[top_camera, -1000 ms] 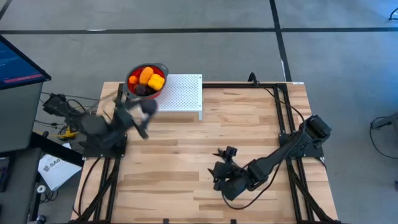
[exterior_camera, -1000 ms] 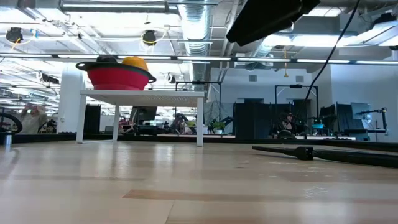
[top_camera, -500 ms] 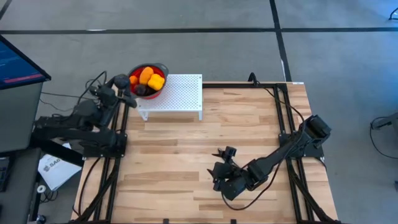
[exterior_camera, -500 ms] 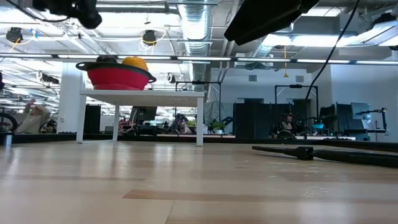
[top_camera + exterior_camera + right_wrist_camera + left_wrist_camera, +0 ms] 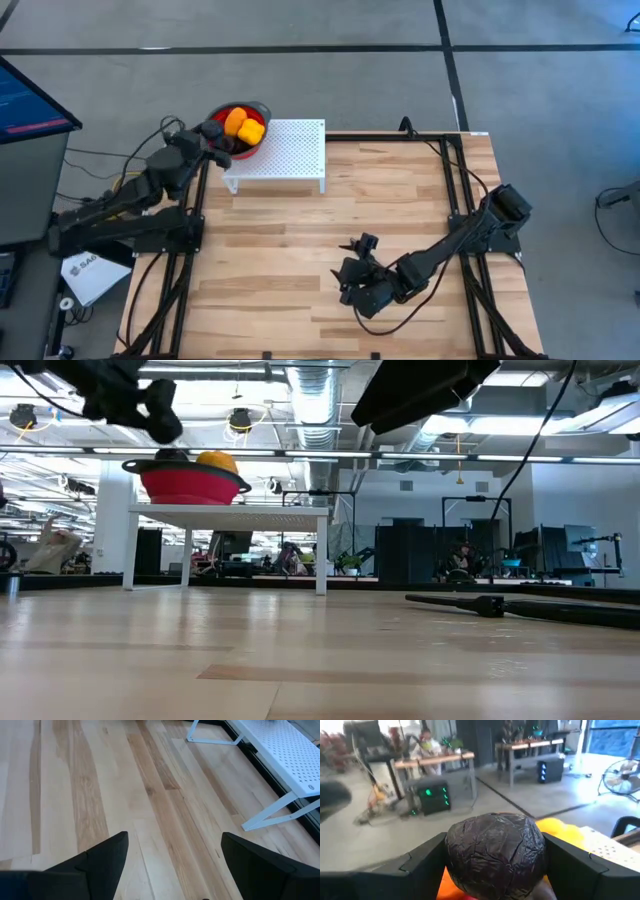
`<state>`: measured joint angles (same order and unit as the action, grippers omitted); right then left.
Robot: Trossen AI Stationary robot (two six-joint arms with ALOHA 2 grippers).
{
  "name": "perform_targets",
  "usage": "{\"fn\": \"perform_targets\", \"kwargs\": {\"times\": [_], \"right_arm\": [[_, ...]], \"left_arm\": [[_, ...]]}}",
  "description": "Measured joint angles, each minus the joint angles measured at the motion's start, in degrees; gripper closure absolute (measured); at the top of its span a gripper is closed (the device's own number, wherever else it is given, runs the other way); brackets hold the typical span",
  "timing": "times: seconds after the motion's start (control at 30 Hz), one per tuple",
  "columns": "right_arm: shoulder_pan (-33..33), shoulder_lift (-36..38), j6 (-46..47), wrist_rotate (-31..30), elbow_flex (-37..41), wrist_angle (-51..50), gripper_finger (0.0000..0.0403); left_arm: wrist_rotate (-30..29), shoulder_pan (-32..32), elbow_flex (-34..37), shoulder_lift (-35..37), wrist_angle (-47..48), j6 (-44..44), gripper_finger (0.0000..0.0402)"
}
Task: Pick & Place Fruit
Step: Put the purple plum into the red strainer bowl on the shelf
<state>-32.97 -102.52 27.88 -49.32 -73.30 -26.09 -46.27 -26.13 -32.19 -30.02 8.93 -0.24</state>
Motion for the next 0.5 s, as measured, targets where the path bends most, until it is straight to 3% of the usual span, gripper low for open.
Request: {"fn": "perform_targets", "kwargs": {"times": [0.23, 0.5], "right_arm": [[0.0, 0.0, 0.0, 0.0, 0.0, 0.4, 0.0088], [0.0, 0.0, 0.0, 0.0, 0.0, 1.1, 0.0088]], "left_arm": [[12.6, -14.4, -0.8, -6.1, 1.6, -1.8, 0.0116], [13.6, -17.3, -0.9, -7.7, 1.7, -1.7, 0.0115]]}}
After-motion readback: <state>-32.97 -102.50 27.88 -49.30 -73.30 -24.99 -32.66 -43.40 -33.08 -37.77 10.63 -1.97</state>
